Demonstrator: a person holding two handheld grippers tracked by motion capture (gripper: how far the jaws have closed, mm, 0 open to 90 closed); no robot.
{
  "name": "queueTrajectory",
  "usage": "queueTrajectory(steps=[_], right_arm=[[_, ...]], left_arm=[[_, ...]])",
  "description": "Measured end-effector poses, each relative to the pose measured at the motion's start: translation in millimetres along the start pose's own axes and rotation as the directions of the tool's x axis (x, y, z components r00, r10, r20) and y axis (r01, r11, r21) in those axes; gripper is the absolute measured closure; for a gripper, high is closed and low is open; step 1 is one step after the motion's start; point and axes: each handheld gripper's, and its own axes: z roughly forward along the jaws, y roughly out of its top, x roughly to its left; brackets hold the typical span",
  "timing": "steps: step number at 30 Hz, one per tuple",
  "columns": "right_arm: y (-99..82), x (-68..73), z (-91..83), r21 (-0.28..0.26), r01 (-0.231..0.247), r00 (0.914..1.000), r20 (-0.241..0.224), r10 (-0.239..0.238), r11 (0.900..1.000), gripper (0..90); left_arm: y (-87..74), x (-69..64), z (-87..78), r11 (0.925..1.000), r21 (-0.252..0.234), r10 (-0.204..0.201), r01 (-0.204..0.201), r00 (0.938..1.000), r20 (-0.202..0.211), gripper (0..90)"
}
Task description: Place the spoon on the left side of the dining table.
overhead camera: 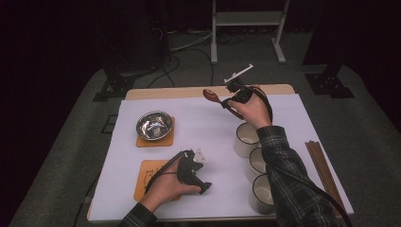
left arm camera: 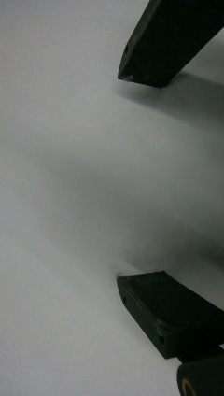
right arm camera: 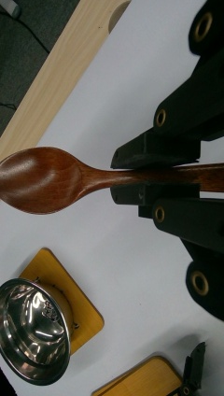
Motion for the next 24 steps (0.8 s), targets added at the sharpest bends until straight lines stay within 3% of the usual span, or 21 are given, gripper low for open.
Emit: queueTrajectory(steps=[24], right_arm=[[21.1, 14.0, 23.6, 0.017, 0.033, 0.9986, -0.042, -0.032, 0.9993, 80.7]], left_arm=[[0.3, -0.2, 0.0, 1.0, 0.004, -0.003, 0.003, 1.0, 0.002, 2.1]])
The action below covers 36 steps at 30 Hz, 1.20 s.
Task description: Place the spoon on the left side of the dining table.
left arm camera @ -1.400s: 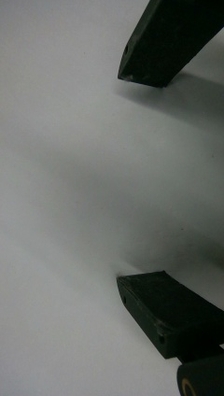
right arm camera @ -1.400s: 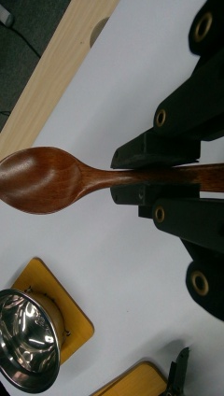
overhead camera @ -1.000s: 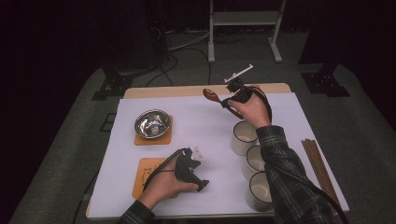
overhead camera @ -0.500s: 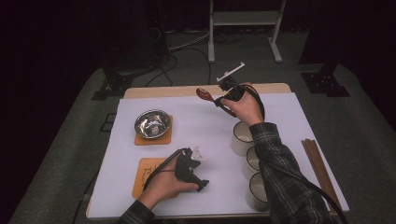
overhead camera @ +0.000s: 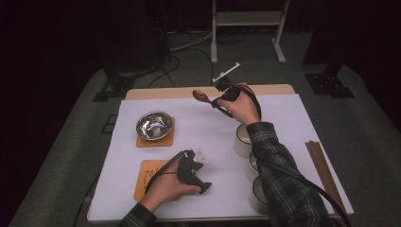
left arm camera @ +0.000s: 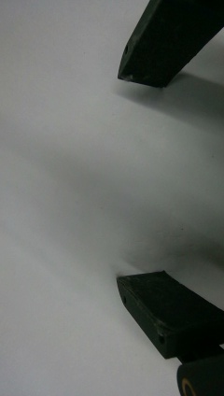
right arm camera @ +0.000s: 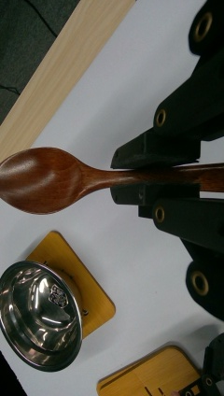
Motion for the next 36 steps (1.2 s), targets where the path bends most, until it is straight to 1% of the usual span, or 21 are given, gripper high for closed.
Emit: queueTrajectory(steps=[11, 21, 25, 36], right_arm=[[8.6, 8.1, 11.5, 0.0, 0.019, 0.9995, -0.026, -0.019, 0.9998, 80.7], [18.8, 18.5, 21.2, 0.006, 0.04, 0.9984, -0.039, -0.04, 0.9992, 80.7], [22.4, 22.0, 25.5, 0.007, 0.049, 0.9975, -0.051, -0.049, 0.9988, 80.7], [31.6, 32.3, 35.3, 0.014, 0.077, 0.9949, -0.065, -0.076, 0.9969, 80.7]], left_arm=[[0.0, 0.2, -0.1, 1.0, 0.002, 0.003, -0.003, 1.0, -0.001, 2.1], [-0.2, 0.0, -0.1, 1.0, 0.001, 0.001, -0.001, 1.0, -0.001, 2.1], [-0.1, 0.2, -0.1, 1.0, 0.001, 0.004, -0.004, 1.0, -0.003, 2.0], [0.1, 0.4, -0.2, 1.0, 0.004, 0.007, -0.006, 1.0, -0.003, 2.0]])
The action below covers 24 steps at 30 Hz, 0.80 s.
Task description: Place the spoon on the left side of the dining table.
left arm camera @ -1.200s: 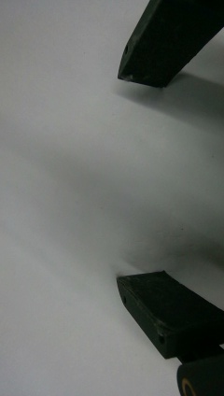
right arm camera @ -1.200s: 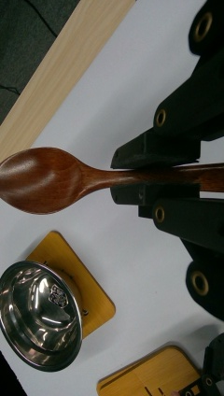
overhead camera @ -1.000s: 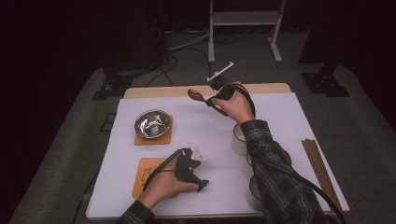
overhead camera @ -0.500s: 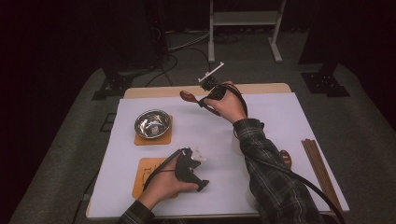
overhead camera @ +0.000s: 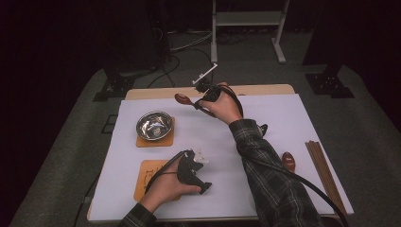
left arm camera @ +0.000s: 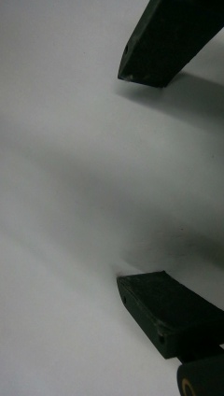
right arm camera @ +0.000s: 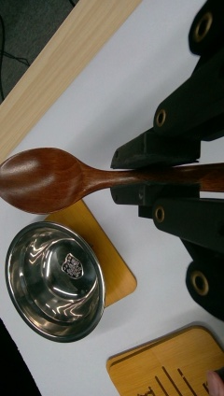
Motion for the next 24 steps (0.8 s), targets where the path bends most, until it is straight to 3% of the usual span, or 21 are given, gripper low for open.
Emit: queueTrajectory(steps=[24], right_arm=[[17.1, 22.0, 29.1, 0.024, 0.063, 0.9967, -0.052, -0.062, 0.9977, 80.6]], left_arm=[[0.2, -0.3, 0.1, 1.0, 0.0, -0.004, 0.004, 1.0, 0.002, 2.0]])
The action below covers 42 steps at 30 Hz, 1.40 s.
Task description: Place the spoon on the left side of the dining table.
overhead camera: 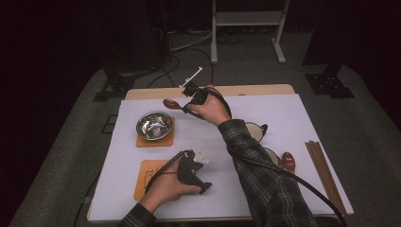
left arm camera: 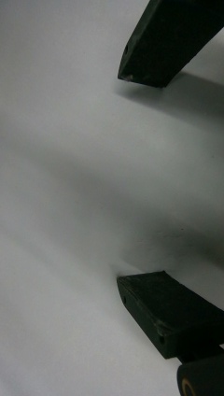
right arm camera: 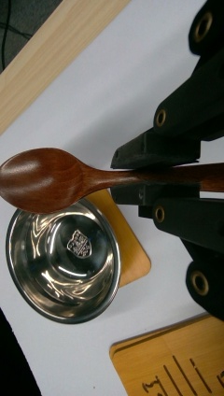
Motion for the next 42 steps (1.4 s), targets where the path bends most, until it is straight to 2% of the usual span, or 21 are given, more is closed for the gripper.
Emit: queueTrajectory(steps=[14, 24, 34, 38, 42], right_arm=[[5.9, 15.4, 26.5, 0.036, 0.047, 0.9978, -0.048, -0.045, 0.9982, 80.7], [6.4, 25.1, 42.2, 0.036, 0.068, 0.9928, -0.101, -0.064, 0.9971, 80.6], [9.9, 36.5, 59.9, 0.06, 0.107, 0.9894, -0.105, -0.1, 0.9925, 80.6], [11.5, 37.4, 61.4, 0.044, 0.094, 0.988, -0.127, -0.088, 0.9946, 80.6], [10.9, 35.8, 63.7, 0.044, 0.093, 0.9888, -0.121, -0.087, 0.9947, 80.6]], left_arm=[[0.0, 0.1, 0.1, 1.0, 0.001, 0.001, -0.001, 1.0, 0.003, 2.1], [0.2, 0.2, 0.2, 1.0, 0.0, 0.004, -0.004, 1.0, 0.0, 2.0], [0.4, 0.6, 0.0, 0.9999, 0.003, 0.01, -0.01, 0.9999, 0.0, 2.0], [0.4, 0.7, 0.0, 0.9999, 0.003, 0.011, -0.011, 0.9999, 0.0, 2.0], [0.4, 0.5, 0.1, 1.0, 0.002, 0.009, -0.009, 1.0, 0.0, 2.1]])
